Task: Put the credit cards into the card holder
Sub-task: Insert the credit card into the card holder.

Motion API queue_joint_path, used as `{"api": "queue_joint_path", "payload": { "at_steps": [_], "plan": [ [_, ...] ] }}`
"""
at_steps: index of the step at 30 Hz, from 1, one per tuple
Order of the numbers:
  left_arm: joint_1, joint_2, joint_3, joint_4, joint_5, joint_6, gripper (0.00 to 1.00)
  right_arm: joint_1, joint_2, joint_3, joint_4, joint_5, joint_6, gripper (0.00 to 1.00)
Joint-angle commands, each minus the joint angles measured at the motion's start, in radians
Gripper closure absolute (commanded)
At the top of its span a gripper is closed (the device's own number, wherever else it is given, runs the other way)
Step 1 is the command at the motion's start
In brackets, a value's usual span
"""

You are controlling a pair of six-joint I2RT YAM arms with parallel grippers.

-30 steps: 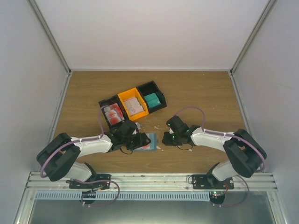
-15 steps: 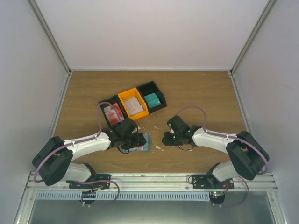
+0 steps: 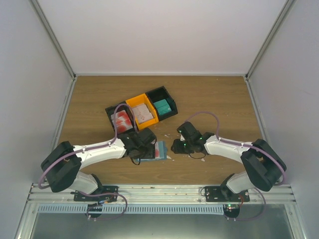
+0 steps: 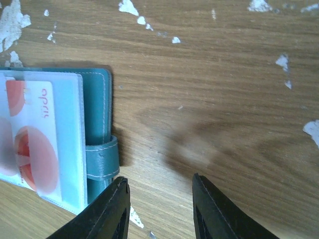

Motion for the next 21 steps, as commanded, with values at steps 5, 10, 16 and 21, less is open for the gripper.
{"api": "queue_joint_path", "payload": {
  "at_steps": [5,10,16,21],
  "plan": [
    [0.060,-0.043,-0.068,0.149,0.023,0.013,0.50,0.020,0.046,0.046,0.069,-0.087,-0.060,0.61],
    [0.098,-0.009,-0.102,0.226,0.088,0.022,0.59,0.030,0.102,0.075,0.079,-0.118,-0.076,0.58],
    [0.139,0.036,-0.153,0.335,0.204,0.026,0.61,0.036,0.145,0.092,0.081,-0.134,-0.078,0.61],
    [0.150,0.059,-0.163,0.382,0.253,0.036,0.64,0.037,0.162,0.096,0.085,-0.156,-0.087,0.68]
  ]
}}
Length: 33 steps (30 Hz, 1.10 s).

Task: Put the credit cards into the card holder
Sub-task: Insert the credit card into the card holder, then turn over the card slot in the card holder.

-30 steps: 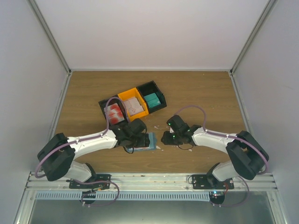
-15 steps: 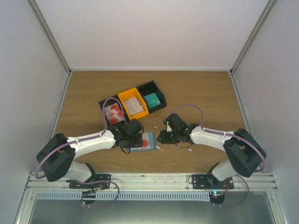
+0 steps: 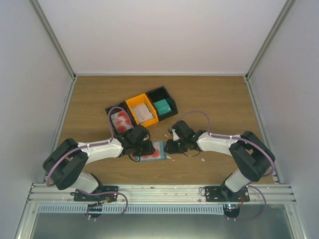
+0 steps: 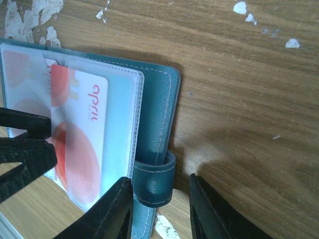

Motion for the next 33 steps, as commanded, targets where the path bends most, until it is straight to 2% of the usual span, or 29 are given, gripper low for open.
{"api": "queue_joint_path", "payload": {
  "at_steps": [1,15,20,22,25,28,33],
  "plan": [
    [0.015,0.033,-0.033,0.081,0.076,0.023,0.64,0.011,0.024,0.020,0.017,-0.028,-0.018,0.69],
    [0.029,0.044,-0.063,0.226,0.243,0.049,0.66,0.012,0.017,0.015,0.007,-0.003,0.005,0.72],
    [0.060,0.008,-0.103,0.342,0.330,0.035,0.63,0.011,-0.020,0.026,-0.013,0.024,0.009,0.72],
    [0.068,-0.003,-0.096,0.322,0.327,0.045,0.62,0.012,-0.030,0.030,-0.027,0.045,0.011,0.71],
    [0.076,-0.040,-0.085,0.272,0.300,0.067,0.58,0.014,-0.058,0.046,-0.080,0.125,0.013,0.64],
    [0.084,-0.092,-0.054,0.170,0.247,0.101,0.53,0.028,-0.092,0.081,-0.148,0.212,0.005,0.60],
    [0.104,-0.195,-0.038,-0.004,0.112,0.110,0.43,0.095,-0.083,0.158,-0.236,0.297,-0.006,0.60]
  ]
}}
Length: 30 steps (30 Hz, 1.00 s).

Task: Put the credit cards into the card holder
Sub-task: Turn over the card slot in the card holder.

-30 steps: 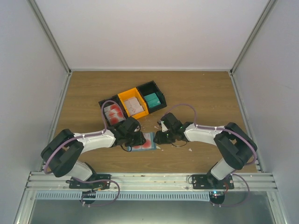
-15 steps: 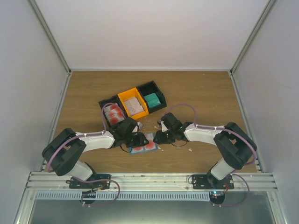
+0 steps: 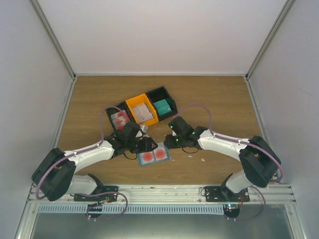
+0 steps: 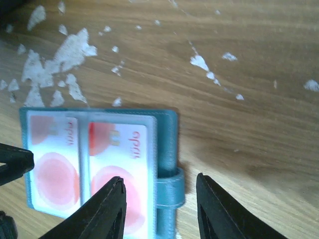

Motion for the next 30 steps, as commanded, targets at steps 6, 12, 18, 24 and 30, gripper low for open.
{"api": "queue_joint_path", "payload": {
  "at_steps": [6,12,18,24,30],
  "plan": [
    [0.106,-0.221,-0.070,-0.204,-0.152,-0.023,0.39,0.171,0.101,0.143,-0.072,0.062,-0.030,0.63],
    [0.182,-0.299,-0.172,-0.158,-0.051,-0.046,0.48,0.229,0.212,0.206,-0.060,-0.003,-0.042,0.69],
    [0.198,-0.303,-0.240,-0.059,0.069,-0.060,0.59,0.242,0.267,0.229,-0.090,0.003,-0.027,0.79],
    [0.200,-0.265,-0.264,0.016,0.138,-0.057,0.64,0.242,0.308,0.243,-0.122,0.015,-0.023,0.83],
    [0.201,-0.239,-0.272,0.058,0.173,-0.053,0.68,0.243,0.327,0.250,-0.146,0.036,-0.015,0.89]
  ]
}}
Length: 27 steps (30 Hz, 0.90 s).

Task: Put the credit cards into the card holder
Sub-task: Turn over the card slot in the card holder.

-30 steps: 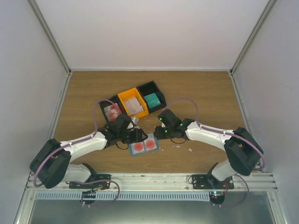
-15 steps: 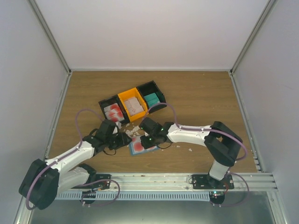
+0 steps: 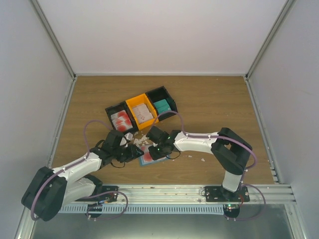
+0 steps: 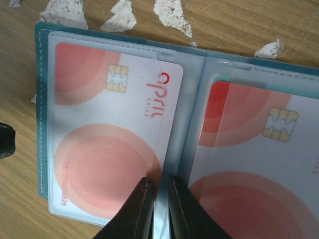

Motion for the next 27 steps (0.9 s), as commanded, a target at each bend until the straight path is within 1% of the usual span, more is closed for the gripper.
{"api": "queue_joint_path", "payload": {
  "at_steps": [1,16,18,27],
  "plan": [
    [0.008,0.030,-0.015,0.083,0.049,0.006,0.68,0.008,0.036,0.017,-0.057,0.028,0.012,0.89],
    [0.009,0.103,-0.016,0.119,0.078,0.012,0.69,0.007,0.047,0.013,-0.046,0.025,0.013,0.93],
    [0.009,0.111,-0.017,0.158,0.094,0.016,0.69,0.007,0.045,0.011,-0.045,0.024,0.013,0.93],
    [0.008,0.139,-0.009,0.220,0.153,0.032,0.68,0.002,0.036,0.000,-0.028,0.012,0.015,0.93]
  ]
}}
